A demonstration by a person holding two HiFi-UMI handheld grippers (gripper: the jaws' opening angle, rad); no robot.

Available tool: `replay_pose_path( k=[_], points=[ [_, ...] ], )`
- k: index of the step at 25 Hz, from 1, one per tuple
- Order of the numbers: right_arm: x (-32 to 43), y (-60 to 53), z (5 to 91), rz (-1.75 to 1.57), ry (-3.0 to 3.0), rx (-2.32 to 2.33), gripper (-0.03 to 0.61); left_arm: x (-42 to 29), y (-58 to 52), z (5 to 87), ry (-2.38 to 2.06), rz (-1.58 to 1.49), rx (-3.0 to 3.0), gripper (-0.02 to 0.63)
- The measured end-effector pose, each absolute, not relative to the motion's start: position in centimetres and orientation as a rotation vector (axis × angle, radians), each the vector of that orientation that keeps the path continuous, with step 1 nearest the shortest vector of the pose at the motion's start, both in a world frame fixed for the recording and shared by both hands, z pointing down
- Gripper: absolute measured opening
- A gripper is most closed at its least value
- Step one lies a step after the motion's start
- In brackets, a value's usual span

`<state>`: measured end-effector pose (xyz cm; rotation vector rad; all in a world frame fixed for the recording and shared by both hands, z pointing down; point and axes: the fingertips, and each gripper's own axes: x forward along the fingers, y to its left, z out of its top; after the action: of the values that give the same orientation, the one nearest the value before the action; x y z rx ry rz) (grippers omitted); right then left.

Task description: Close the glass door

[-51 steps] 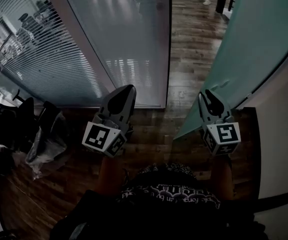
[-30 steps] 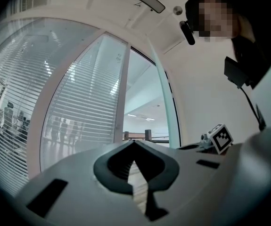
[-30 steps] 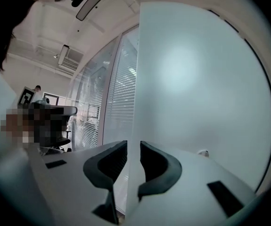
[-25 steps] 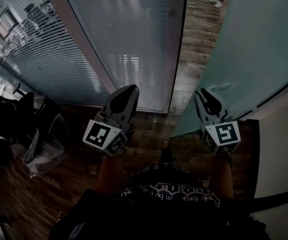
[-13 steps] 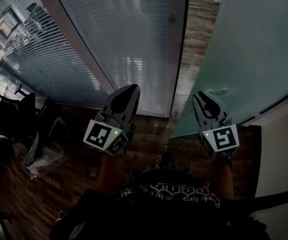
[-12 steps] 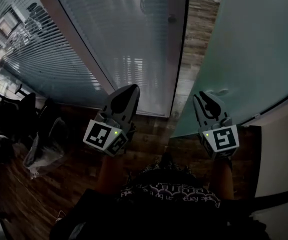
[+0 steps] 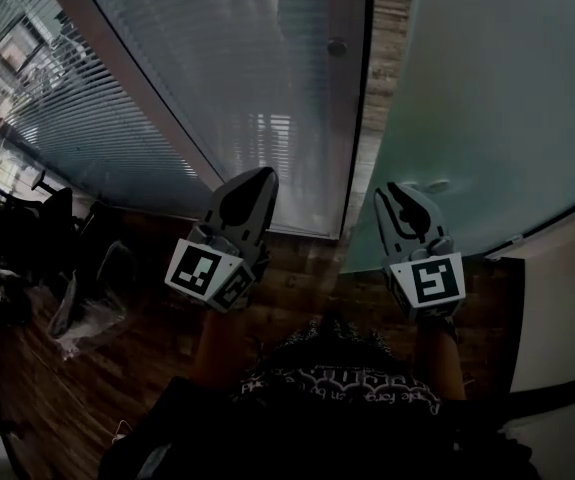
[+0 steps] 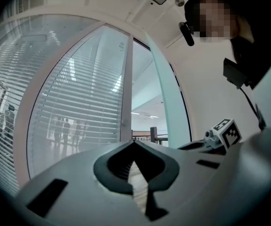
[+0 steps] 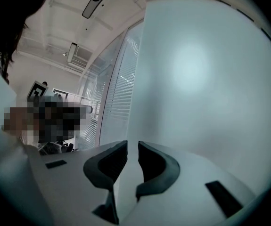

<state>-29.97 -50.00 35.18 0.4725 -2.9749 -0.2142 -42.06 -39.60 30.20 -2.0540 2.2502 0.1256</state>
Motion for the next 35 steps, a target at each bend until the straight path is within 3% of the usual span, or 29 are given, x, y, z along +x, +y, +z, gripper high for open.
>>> replay_pose_path(
  k=[35],
  points=[
    [-39.6, -60.1, 35.1, -0.191, -2.964, 0.612, 0.074, -53.5, -46.8, 30.9, 2.273, 0.114, -2.029, 0.002]
  ],
)
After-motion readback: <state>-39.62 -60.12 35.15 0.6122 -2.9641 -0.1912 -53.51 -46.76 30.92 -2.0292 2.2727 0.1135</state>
